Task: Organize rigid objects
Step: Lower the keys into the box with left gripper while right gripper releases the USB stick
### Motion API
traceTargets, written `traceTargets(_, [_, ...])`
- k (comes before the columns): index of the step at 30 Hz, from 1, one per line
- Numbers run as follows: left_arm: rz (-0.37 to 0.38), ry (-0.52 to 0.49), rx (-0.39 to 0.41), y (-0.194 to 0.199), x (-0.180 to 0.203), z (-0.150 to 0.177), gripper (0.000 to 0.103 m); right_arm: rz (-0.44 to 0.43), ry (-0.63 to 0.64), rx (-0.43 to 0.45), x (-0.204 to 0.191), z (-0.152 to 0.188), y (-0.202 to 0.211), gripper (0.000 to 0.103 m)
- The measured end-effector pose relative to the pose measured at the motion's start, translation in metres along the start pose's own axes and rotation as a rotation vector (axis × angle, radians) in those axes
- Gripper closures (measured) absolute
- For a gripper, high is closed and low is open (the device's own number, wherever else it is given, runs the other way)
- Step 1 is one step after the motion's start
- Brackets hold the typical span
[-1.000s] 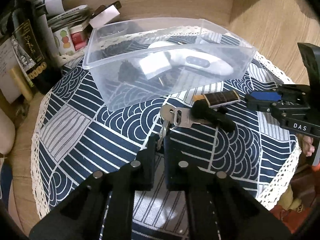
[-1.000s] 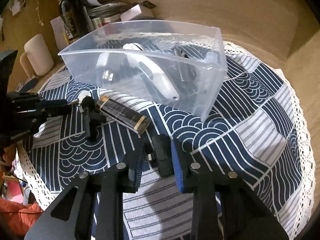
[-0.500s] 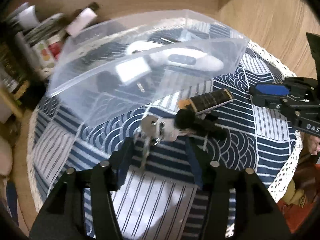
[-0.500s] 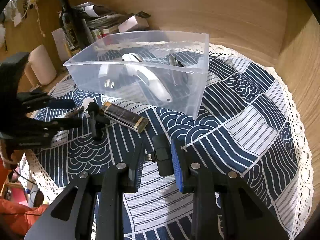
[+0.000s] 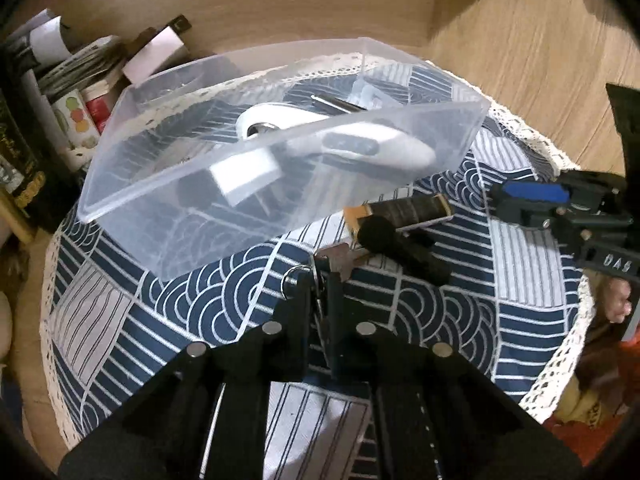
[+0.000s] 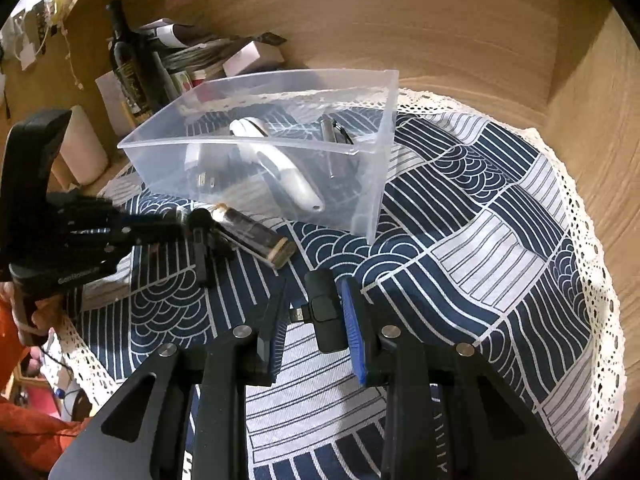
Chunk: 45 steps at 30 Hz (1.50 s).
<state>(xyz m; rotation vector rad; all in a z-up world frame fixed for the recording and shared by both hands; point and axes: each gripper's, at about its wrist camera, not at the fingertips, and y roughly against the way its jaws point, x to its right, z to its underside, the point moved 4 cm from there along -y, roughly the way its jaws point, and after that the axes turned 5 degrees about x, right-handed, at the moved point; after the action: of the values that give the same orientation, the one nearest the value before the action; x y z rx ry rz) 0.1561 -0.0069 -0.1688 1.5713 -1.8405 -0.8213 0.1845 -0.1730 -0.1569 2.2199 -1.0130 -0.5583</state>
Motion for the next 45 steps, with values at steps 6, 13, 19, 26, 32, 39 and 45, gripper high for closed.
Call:
traceTargets(6, [-0.024,0.017,0.053,0.013,0.004,0.001,0.097,-0.007,0.000,0.020,-0.005,-0.003,0.003,0.079])
traceTargets(13, [-0.042,0.068,0.150,0.047,-0.010,-0.006,0.098,-0.006,-0.004,0.075,-0.008,-0.016,0.015,0.079])
traceTargets(19, [-0.058,0.082,0.221,0.074,-0.017,-0.018,0.098,-0.006,0.016,0.134,-0.015,-0.033,0.027,0.079])
traceTargets(26, [-0.069,0.099,0.306,0.101,-0.025,-0.038,0.099,-0.012,0.028,0.197,-0.023,-0.057,0.035,0.079])
traceTargets(32, [-0.075,0.106,0.364,0.115,-0.034,-0.059,0.099,-0.018,0.054,0.250,-0.032,-0.080,0.041,0.079])
traceTargets(39, [-0.090,0.092,0.414,0.126,-0.040,-0.084,0.099,-0.021,0.072,0.284,-0.040,-0.106,0.034,0.079])
traceTargets(45, [-0.094,0.115,0.428,0.126,-0.054,-0.105,0.099,-0.040,0.071,0.289,-0.041,-0.123,0.023,0.079])
